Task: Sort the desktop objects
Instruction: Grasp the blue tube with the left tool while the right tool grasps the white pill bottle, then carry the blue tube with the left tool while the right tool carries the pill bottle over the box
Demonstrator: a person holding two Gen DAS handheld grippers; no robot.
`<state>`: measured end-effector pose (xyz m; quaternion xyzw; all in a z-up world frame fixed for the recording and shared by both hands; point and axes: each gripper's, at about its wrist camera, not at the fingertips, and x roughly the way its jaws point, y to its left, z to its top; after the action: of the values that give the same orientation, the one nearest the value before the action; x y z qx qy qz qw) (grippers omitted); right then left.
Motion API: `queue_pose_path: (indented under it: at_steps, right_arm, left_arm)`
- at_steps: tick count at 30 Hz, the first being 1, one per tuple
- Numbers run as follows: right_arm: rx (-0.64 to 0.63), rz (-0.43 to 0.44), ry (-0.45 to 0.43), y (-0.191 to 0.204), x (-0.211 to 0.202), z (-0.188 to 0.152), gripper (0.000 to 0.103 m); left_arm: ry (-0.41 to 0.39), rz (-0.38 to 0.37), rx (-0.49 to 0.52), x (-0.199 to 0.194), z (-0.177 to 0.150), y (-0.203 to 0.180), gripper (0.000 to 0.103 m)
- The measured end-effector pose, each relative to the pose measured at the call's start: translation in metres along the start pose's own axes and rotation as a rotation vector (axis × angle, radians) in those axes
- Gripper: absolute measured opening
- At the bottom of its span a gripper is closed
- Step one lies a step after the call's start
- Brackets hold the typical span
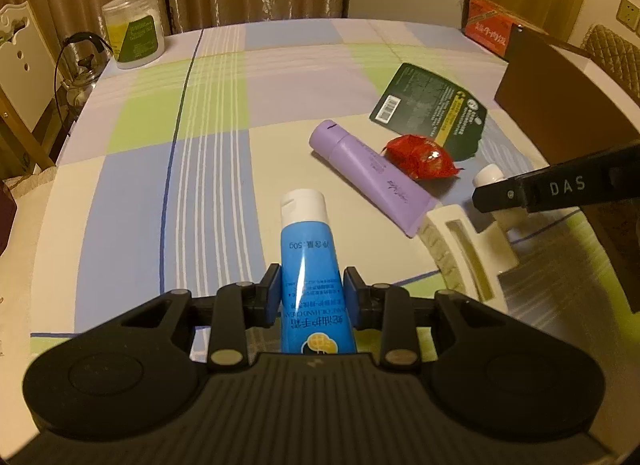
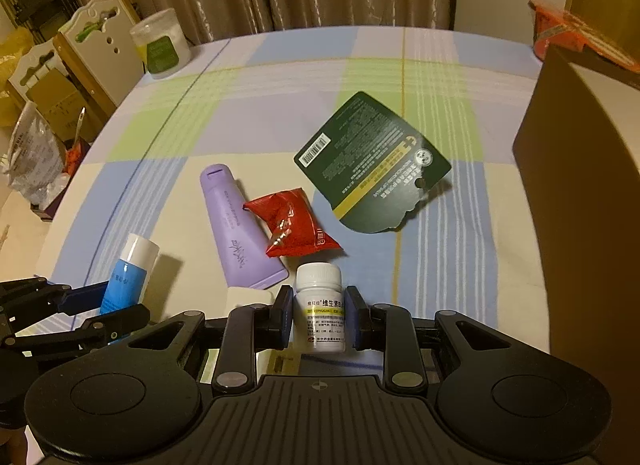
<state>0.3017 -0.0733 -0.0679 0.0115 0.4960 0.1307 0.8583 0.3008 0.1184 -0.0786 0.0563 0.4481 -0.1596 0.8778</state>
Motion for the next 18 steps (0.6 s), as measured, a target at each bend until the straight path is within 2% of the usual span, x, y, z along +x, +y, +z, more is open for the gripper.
queue_pose_path:
  at_steps: [10, 18]
  right_arm:
    - [0.006, 0.001, -0.068, 0.002, -0.054, -0.017, 0.026]
    - [-0.003, 0.016, -0.137, -0.002, -0.111, -0.045, 0.026]
  left_arm:
    - [-0.045, -0.021, 0.04, -0.038, -0.007, -0.022, 0.027]
    - [-0.084, -0.027, 0.073, -0.074, -0.018, -0.052, 0.027]
